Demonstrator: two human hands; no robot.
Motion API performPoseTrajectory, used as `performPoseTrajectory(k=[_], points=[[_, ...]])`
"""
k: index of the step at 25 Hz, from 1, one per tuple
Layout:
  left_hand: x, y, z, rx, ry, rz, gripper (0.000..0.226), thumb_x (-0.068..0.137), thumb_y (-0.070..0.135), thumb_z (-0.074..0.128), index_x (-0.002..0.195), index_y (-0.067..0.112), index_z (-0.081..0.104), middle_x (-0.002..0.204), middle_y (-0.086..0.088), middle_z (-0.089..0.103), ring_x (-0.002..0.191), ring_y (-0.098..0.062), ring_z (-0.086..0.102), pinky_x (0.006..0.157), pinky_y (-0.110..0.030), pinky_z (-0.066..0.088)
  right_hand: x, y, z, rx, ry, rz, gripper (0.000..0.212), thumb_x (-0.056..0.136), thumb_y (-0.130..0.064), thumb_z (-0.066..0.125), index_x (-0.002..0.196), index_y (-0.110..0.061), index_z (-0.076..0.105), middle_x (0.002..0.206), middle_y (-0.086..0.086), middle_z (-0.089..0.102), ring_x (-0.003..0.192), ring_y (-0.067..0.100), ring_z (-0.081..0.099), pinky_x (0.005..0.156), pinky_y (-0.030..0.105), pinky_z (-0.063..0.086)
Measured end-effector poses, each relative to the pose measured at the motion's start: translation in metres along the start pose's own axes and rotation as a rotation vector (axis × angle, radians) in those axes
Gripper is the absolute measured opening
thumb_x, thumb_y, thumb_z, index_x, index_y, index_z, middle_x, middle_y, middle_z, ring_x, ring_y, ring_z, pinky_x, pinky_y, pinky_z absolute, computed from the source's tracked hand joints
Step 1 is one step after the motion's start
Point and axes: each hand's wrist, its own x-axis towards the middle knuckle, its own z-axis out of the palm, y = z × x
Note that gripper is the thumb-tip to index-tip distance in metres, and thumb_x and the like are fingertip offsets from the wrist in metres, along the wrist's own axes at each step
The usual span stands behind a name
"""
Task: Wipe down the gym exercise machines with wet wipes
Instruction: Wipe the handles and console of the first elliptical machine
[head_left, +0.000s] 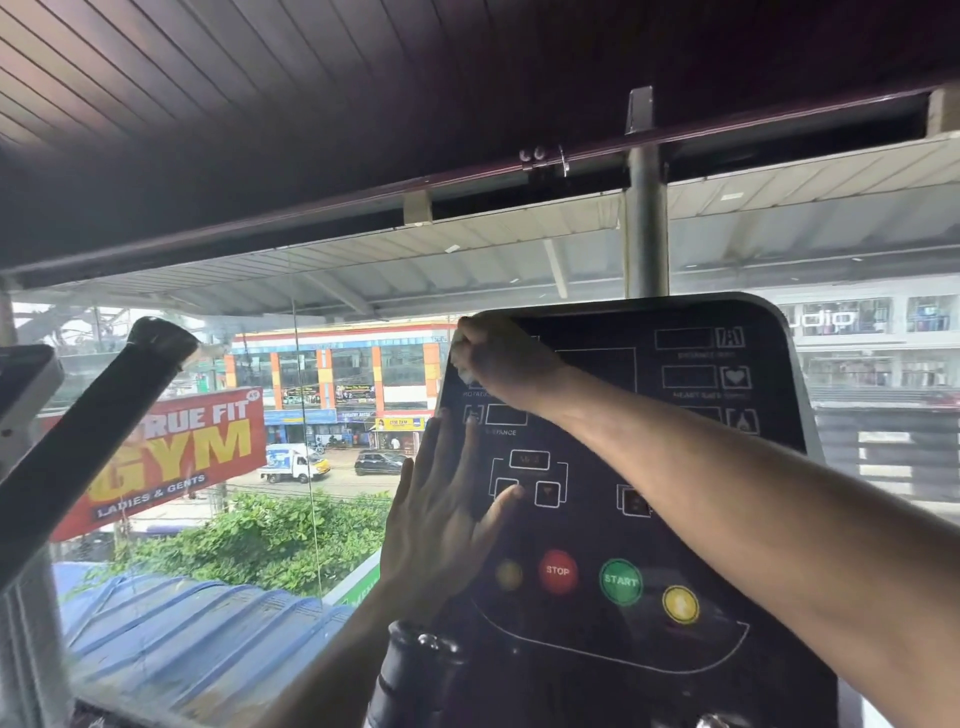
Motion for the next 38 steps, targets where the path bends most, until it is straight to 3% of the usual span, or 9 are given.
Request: performPoseTrajectory(k=[3, 10, 15, 17, 22, 25, 28, 34, 38], points=[[0.001, -0.004, 0.002, -0.009, 0.006, 0.03, 0.088, 0.095, 0.084, 0.011, 0.164, 0.036, -0.017, 0.171, 0.009, -0.025, 0.154, -0.006, -0.03, 0.132, -0.042, 0.005, -0.006, 0.03, -0.005, 0.012, 0.025, 0.128, 0.009, 0.097, -0.007, 0.056, 0.095, -0.005, 0.065, 0.099, 0.01, 0.06, 0.092, 0.028, 0.057, 0.082, 0.041, 0.052], [-0.001, 0.0, 0.001, -0.008, 0.05, 0.03, 0.085, 0.096, 0.083, 0.012, 0.161, 0.04, -0.02, 0.17, 0.012, -0.026, 0.156, -0.007, -0.025, 0.131, -0.047, 0.011, -0.046, -0.001, -0.008, -0.032, -0.115, -0.172, 0.006, 0.092, -0.009, 0.07, 0.086, -0.011, 0.07, 0.09, 0.001, 0.064, 0.083, 0.017, 0.053, 0.079, 0.039, 0.052], [-0.001, -0.002, 0.002, -0.037, 0.038, 0.034, 0.088, 0.094, 0.084, 0.011, 0.164, 0.036, -0.014, 0.171, 0.009, -0.026, 0.157, -0.009, -0.024, 0.131, -0.045, 0.007, -0.056, 0.065, -0.059, -0.148, 0.007, 0.213, 0.012, 0.088, 0.004, 0.065, 0.089, -0.007, 0.071, 0.09, 0.007, 0.066, 0.09, 0.023, 0.056, 0.072, 0.027, 0.035], [-0.001, -0.002, 0.004, -0.041, 0.034, 0.027, 0.089, 0.094, 0.084, 0.01, 0.165, 0.035, -0.013, 0.172, 0.007, -0.022, 0.158, -0.01, -0.023, 0.13, -0.045, 0.008, -0.067, 0.055, -0.053, -0.091, 0.05, 0.271, 0.015, 0.088, 0.007, 0.062, 0.091, -0.006, 0.069, 0.092, 0.007, 0.064, 0.09, 0.023, 0.06, 0.072, 0.028, 0.044], [-0.001, -0.001, 0.004, -0.032, 0.046, 0.029, 0.088, 0.096, 0.082, 0.016, 0.166, 0.034, -0.009, 0.173, 0.005, -0.018, 0.16, -0.013, -0.017, 0.13, -0.046, 0.009, -0.08, 0.005, -0.037, -0.086, -0.142, -0.117, 0.01, 0.087, 0.0, 0.072, 0.087, -0.009, 0.067, 0.089, 0.001, 0.063, 0.086, 0.018, 0.059, 0.079, 0.024, 0.048], [0.0, -0.004, 0.007, 0.003, 0.089, 0.068, 0.087, 0.099, 0.079, 0.02, 0.168, 0.029, 0.002, 0.175, 0.001, -0.009, 0.161, -0.014, -0.013, 0.13, -0.048, 0.008, -0.091, 0.052, -0.074, -0.184, -0.052, 0.116, 0.011, 0.088, 0.003, 0.068, 0.089, -0.009, 0.067, 0.089, 0.003, 0.066, 0.085, 0.018, 0.062, 0.081, 0.032, 0.055], [0.001, -0.002, 0.005, 0.031, 0.133, 0.209, 0.084, 0.102, 0.075, 0.022, 0.168, 0.023, 0.015, 0.175, -0.002, 0.0, 0.162, -0.017, -0.006, 0.129, -0.031, -0.01, -0.096, 0.066, -0.08, -0.222, 0.058, 0.337, 0.015, 0.091, 0.005, 0.06, 0.082, -0.007, 0.061, 0.083, 0.005, 0.061, 0.081, 0.021, 0.059, 0.07, 0.031, 0.047], [-0.001, -0.002, 0.002, 0.035, 0.084, 0.19, 0.086, 0.097, 0.081, 0.014, 0.168, 0.032, 0.006, 0.174, 0.004, -0.01, 0.161, -0.014, -0.01, 0.122, -0.029, -0.007, -0.093, 0.014, -0.051, -0.297, -0.106, 0.038, 0.006, 0.095, -0.005, 0.064, 0.099, -0.004, 0.069, 0.091, 0.002, 0.066, 0.079, 0.015, 0.046, 0.068, 0.028, 0.049], [0.001, -0.006, 0.009, 0.045, 0.099, 0.194, 0.084, 0.098, 0.081, 0.012, 0.167, 0.033, 0.011, 0.175, 0.001, -0.002, 0.162, -0.017, -0.001, 0.13, -0.04, 0.005, -0.115, 0.079, -0.09, -0.395, 0.018, 0.294, 0.008, 0.097, -0.006, 0.063, 0.098, -0.01, 0.07, 0.086, 0.004, 0.072, 0.081, 0.02, 0.055, 0.069, 0.031, 0.051]])
